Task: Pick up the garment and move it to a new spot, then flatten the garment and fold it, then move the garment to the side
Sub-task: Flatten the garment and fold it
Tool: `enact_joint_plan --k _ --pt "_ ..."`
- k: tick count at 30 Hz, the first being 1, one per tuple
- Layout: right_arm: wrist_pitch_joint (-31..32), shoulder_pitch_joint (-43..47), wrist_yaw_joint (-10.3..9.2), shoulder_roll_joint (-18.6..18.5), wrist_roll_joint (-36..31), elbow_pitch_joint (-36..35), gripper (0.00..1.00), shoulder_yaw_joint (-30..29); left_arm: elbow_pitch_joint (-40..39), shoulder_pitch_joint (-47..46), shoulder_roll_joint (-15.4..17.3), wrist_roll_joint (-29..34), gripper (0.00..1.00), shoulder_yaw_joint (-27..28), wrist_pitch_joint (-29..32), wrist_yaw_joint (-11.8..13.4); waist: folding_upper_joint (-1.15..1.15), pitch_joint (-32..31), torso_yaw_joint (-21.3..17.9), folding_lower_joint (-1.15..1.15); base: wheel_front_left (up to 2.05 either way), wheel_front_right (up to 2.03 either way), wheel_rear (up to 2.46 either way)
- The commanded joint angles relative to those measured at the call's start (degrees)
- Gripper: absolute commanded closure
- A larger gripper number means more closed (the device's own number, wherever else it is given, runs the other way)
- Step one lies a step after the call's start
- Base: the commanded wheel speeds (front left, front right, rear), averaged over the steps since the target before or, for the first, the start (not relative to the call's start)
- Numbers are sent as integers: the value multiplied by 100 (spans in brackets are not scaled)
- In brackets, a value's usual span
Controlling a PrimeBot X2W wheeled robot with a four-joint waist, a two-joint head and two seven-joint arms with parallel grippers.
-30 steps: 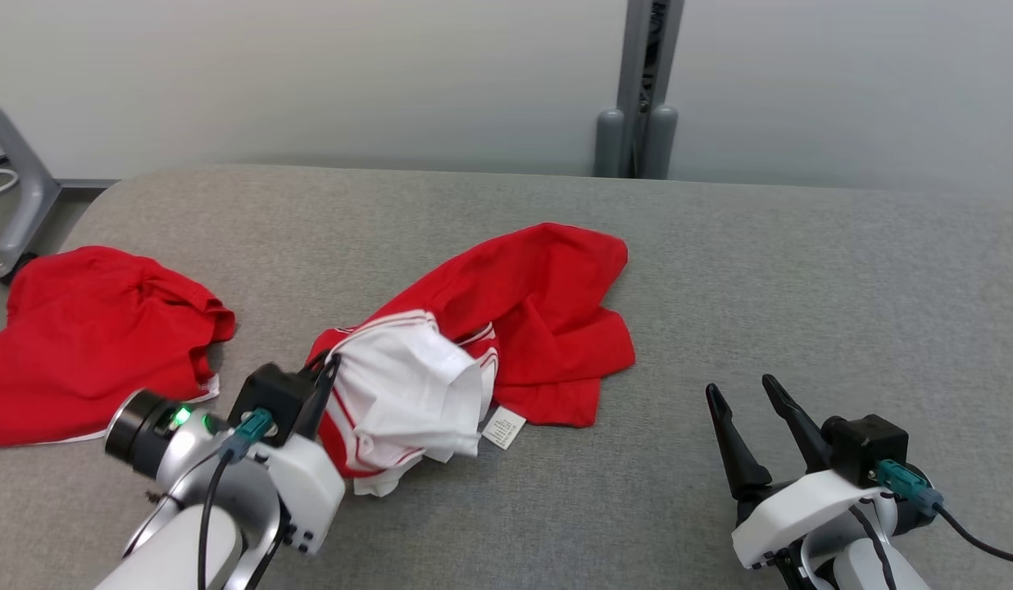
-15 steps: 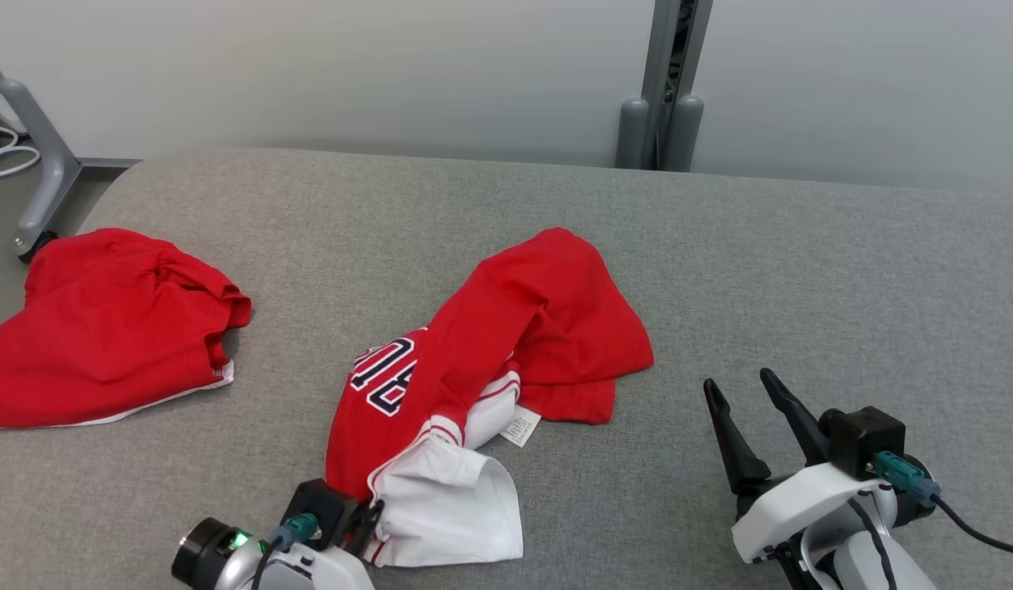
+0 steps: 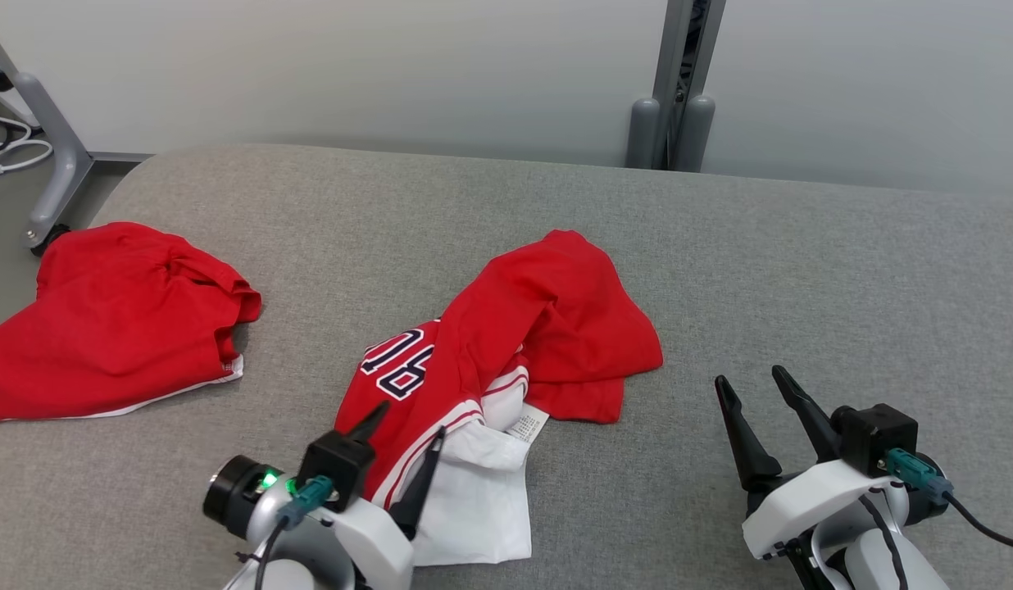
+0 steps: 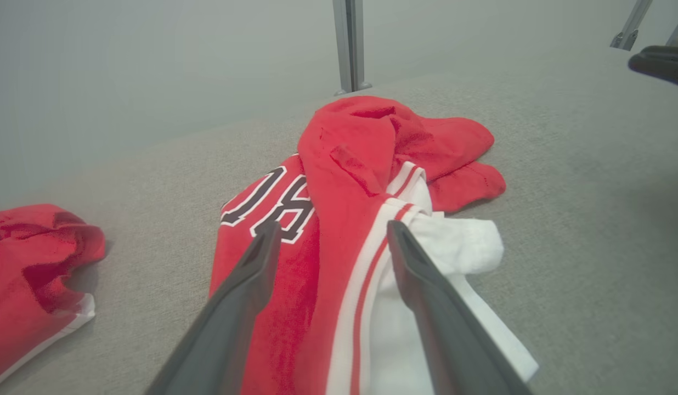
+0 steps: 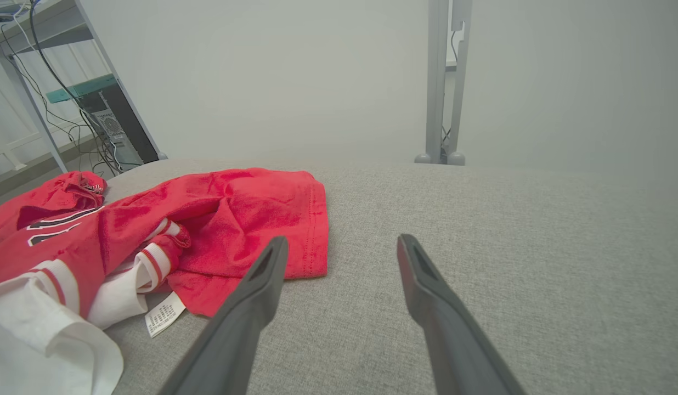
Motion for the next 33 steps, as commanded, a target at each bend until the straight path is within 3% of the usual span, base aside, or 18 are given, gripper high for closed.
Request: enact_joint_plan --k 1,8,17,21,22,23,24,29,33 --pt "9 38 0 -34 -30 -20 0 -17 -96 -57 4 72 0 -47 13 13 0 10 8 0 0 0 0" --pt "30 -14 0 -4 -40 -38 0 21 -434 -115 -75 277 0 -365 366 124 0 58 -29 0 0 0 0" --pt "18 -108 0 18 -41 -11 0 54 177 -464 -247 540 0 -623 637 140 0 113 -195 0 0 0 0" --pt "4 -136 0 27 -27 13 0 64 825 -601 -348 588 0 -759 794 19 0 128 -316 0 0 0 0" --pt "-2 -127 0 23 -21 26 0 58 927 -600 -442 482 23 -716 715 4 0 128 -336 0 0 0 0" --pt "-13 -130 0 31 -15 21 0 57 1043 -633 -475 493 83 -686 641 22 0 131 -364 0 0 0 0" --pt "-22 -123 0 28 -11 26 0 48 1179 -636 -481 486 100 -705 624 2 0 128 -377 0 0 0 0" --pt "-56 -47 0 25 -31 47 0 -27 1362 -678 -563 364 100 -653 413 -114 0 82 -342 0 0 0 0" --pt "-66 -5 0 30 -13 81 0 -28 1107 -673 -447 304 100 -580 354 -112 0 8 -193 0 0 0 0"
